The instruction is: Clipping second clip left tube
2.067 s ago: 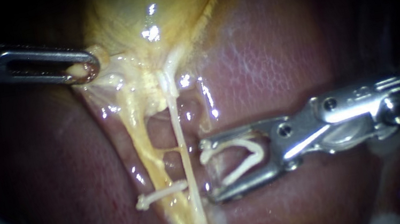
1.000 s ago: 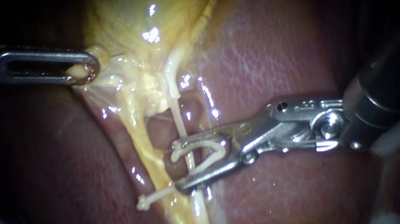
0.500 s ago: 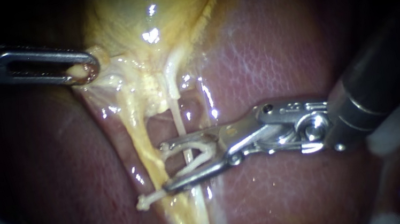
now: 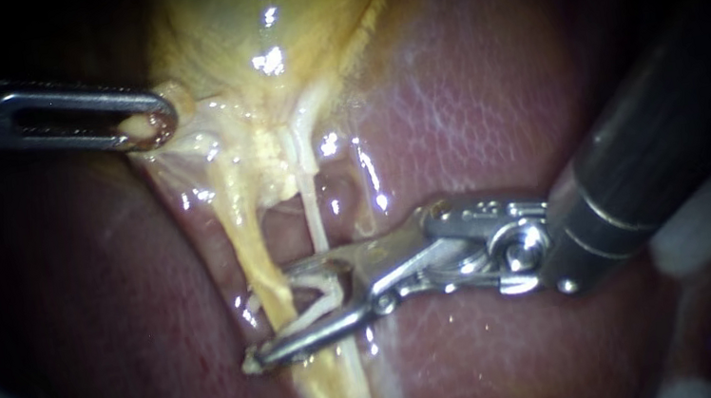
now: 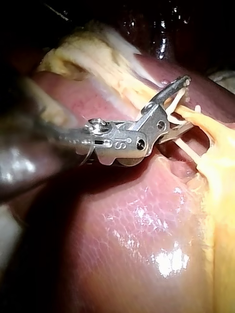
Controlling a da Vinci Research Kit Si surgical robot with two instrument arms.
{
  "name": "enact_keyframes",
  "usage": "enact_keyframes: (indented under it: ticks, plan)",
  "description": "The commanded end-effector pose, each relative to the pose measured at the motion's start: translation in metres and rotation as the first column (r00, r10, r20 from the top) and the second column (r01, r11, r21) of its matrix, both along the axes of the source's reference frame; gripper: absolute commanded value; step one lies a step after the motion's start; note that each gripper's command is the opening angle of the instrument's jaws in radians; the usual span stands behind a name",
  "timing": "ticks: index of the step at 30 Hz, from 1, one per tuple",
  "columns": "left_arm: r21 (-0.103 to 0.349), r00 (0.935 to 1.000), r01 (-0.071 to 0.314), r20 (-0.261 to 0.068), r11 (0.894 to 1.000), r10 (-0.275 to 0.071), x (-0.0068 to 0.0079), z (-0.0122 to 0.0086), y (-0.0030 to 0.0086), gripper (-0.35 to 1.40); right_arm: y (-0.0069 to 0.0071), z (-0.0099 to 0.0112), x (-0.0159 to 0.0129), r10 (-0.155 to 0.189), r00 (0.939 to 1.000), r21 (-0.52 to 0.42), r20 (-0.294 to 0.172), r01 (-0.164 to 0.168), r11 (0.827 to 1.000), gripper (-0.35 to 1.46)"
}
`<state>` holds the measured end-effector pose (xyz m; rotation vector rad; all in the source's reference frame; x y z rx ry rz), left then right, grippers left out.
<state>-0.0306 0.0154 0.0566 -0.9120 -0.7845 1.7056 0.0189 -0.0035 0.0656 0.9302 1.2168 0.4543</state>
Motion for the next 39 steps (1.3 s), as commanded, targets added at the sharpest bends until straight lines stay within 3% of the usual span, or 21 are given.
enact_keyframes:
  ticks: [1, 5, 12, 21, 36, 38, 39]
  plan:
    - [0.000, 1.0000, 0.000, 0.000, 1.000, 0.000, 0.0000, 0.0000, 0.0000, -0.35, 0.0000, 0.0000, 0.0002, -0.007, 1.0000, 0.000, -0.004, 0.007, 1.000, 0.48]
    - [0.000, 1.0000, 0.000, 0.000, 1.000, 0.000, 0.0000, 0.0000, 0.0000, -0.35, -0.0001, -0.0005, 0.0007, -0.009, 0.9997, 0.004, -0.022, 0.009, 1.000, 0.48]
    - [0.000, 1.0000, 0.000, 0.000, 1.000, 0.000, 0.0000, 0.0000, 0.0000, -0.35, 0.0007, -0.0034, 0.0006, -0.003, 0.9989, 0.025, -0.047, 0.004, 1.000, 0.47]
    - [0.000, 1.0000, 0.000, 0.000, 1.000, 0.000, 0.0000, 0.0000, 0.0000, -0.35, 0.0002, -0.0051, 0.0010, -0.019, 0.9979, 0.034, -0.061, 0.021, 0.999, 0.42]
    - [0.000, 1.0000, 0.000, 0.000, 1.000, 0.000, 0.0000, 0.0000, 0.0000, -0.35, 0.0008, -0.0063, 0.0003, -0.015, 0.9992, 0.114, -0.037, 0.020, 0.993, -0.12]
    - [0.000, 1.0000, 0.000, 0.000, 1.000, 0.000, 0.0000, 0.0001, 0.0000, -0.35, 0.0009, -0.0063, 0.0003, -0.016, 0.9992, 0.114, -0.037, 0.020, 0.993, -0.35]
    - [0.000, 1.0000, 0.000, 0.000, 1.000, 0.000, 0.0000, 0.0001, 0.0000, -0.35, 0.0008, -0.0063, 0.0002, -0.016, 0.9992, 0.114, -0.037, 0.020, 0.993, -0.35]
